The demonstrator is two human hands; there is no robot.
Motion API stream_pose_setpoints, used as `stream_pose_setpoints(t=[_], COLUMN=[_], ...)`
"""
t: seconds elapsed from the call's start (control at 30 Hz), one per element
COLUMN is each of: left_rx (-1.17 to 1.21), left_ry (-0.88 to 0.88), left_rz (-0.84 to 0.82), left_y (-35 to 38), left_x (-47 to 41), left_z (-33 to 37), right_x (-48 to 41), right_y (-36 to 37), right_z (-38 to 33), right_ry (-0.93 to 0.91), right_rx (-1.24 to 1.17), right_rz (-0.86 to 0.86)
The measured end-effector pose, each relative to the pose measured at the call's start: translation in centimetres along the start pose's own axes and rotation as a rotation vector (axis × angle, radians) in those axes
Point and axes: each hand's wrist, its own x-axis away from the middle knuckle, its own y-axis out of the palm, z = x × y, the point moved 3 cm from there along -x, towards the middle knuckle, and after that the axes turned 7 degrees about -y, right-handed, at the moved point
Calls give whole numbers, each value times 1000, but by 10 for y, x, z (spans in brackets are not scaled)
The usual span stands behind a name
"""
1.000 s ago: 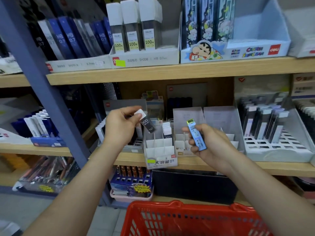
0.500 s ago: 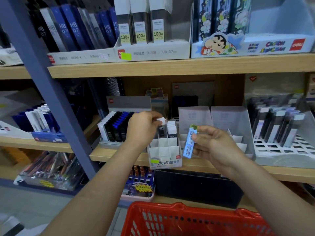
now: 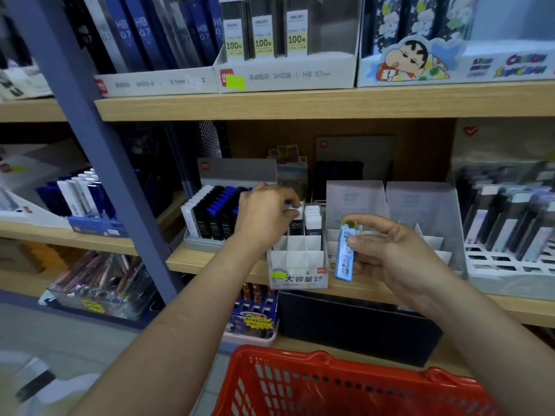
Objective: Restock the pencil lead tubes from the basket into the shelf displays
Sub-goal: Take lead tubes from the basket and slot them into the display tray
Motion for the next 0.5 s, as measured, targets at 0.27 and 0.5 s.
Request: stream_pose_setpoints(t=[0.27, 0.5], left_rx=[76, 617], left_ry=[50, -119], left_rz=[-2, -257], left_y=[0, -35], left_x=[-2, 29], left_z=[-4, 17], right_x=[1, 3], right_y=[6, 12], right_z=[-2, -5], right_ry=[6, -36], right_rx=[-33, -11], right_rz=[-1, 27])
